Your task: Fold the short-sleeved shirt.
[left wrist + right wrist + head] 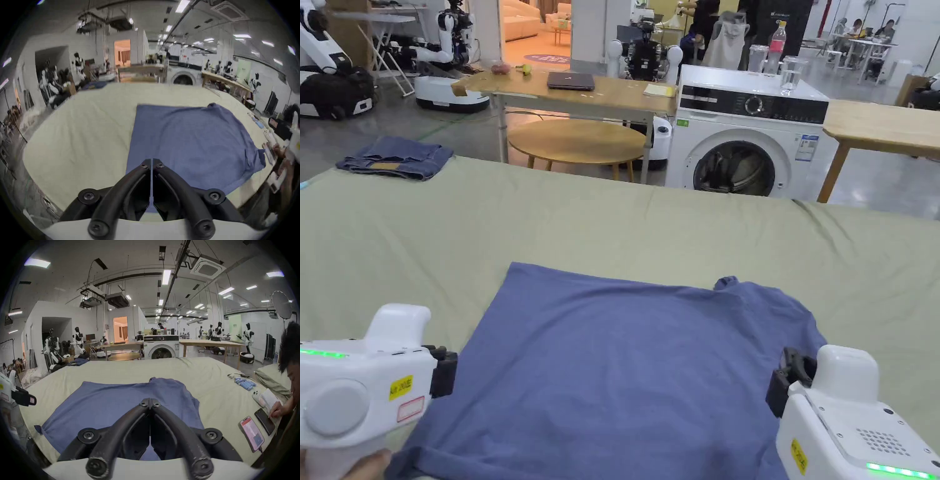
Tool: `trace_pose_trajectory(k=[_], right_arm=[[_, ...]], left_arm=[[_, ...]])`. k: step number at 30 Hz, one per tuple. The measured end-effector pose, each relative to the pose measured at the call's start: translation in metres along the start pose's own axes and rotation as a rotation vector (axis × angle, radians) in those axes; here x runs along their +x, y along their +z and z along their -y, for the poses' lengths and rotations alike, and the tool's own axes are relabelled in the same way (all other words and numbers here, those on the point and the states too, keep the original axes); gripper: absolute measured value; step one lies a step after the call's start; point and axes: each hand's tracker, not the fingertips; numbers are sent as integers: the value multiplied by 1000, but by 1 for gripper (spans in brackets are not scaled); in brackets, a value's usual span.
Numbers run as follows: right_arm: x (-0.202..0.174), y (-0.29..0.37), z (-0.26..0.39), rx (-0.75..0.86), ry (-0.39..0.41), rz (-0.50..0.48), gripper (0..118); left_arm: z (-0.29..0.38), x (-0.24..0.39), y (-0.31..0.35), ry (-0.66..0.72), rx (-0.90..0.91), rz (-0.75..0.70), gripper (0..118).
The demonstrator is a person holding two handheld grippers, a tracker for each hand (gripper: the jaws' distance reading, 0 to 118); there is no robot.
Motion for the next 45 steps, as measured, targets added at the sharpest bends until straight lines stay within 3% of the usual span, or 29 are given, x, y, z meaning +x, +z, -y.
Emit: trace_pose_trajectory(k=[2, 4, 6, 11, 14, 18, 20, 21, 24, 31, 32, 35, 36, 42, 45], right_arm=[[3, -2, 4, -22, -9, -19, 0], [3, -4, 7, -36, -1, -29, 0], [3, -4, 9, -42, 7, -29, 0], [2, -4, 9, -53, 35, -28, 0], [2, -3, 10, -54, 59, -17, 0], [3, -4, 10, -75, 69, -13, 0], [5, -5, 11, -89, 67, -14, 0], [5, -5, 12, -92, 63, -15, 0], [9, -6, 10, -136, 62, -5, 0], [45, -29, 5, -466, 89, 76, 1], [53, -31, 6, -496, 88, 79, 7], [75, -30, 12, -574, 81, 104, 52], [81, -28, 13, -589, 63, 95, 57], [111, -19, 30, -706, 30, 96, 56], [116, -19, 49, -758, 22, 85, 45]], left_arm=[[4, -20, -5, 115, -59, 60, 10], [8, -30, -7, 147, -141, 41, 38], [13, -38, -15, 162, -201, 2, 53], [32, -46, -40, 207, -352, -47, 56], [48, -46, -56, 155, -455, -163, 55], [48, -34, -55, 139, -402, -151, 48], [49, -26, -53, 49, -400, -170, 33], [50, -21, -53, 21, -400, -167, 20], [46, -23, -57, -15, -400, -130, 6], [48, -28, -58, -9, -396, -104, 4], [50, -25, -53, -15, -394, -102, 4], [51, -26, -51, -9, -386, -99, 4], [51, -25, -49, -7, -385, -98, 4], [54, -29, -45, 19, -368, -80, 4], [55, -30, -45, 27, -363, -77, 4]])
